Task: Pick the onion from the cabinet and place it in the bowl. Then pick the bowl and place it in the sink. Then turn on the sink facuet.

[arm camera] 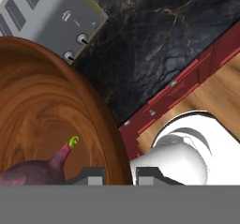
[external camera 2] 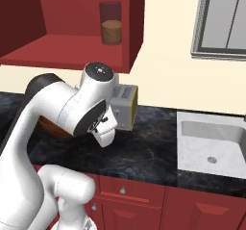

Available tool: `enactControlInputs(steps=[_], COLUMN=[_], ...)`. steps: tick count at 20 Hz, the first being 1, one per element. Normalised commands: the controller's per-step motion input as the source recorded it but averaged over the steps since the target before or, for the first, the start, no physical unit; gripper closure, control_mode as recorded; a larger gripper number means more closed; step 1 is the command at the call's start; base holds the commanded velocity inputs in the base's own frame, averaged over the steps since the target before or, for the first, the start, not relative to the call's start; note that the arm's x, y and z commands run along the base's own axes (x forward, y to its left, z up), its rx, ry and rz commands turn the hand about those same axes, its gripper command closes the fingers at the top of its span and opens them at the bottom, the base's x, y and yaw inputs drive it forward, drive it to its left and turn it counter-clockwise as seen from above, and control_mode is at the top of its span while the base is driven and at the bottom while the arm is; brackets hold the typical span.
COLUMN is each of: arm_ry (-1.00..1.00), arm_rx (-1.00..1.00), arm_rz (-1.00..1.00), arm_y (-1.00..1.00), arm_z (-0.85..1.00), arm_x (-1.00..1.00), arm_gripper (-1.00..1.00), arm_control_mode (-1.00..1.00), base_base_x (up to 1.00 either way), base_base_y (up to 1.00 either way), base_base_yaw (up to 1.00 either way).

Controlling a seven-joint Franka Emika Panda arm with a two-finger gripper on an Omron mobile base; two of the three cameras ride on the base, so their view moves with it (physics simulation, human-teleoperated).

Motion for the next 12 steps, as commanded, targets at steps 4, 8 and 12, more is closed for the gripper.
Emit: enactControlInputs(steps=[4, 8, 12], arm_ry=[0.0, 0.0, 0.0], arm_rx=[0.0, 0.0, 0.0], arm_rz=[0.0, 0.0, 0.0], arm_y=[0.0, 0.0, 0.0], arm_z=[0.0, 0.0, 0.0], arm_x=[-0.25, -0.18, -0.18], arm_gripper=[1.0, 1.0, 1.0], arm_control_mode=[-1.0, -1.0, 1.0], base_base_x=[0.0, 0.0, -0.08], base_base_y=[0.0, 0.0, 0.0], base_base_yaw=[0.0, 0.0, 0.0])
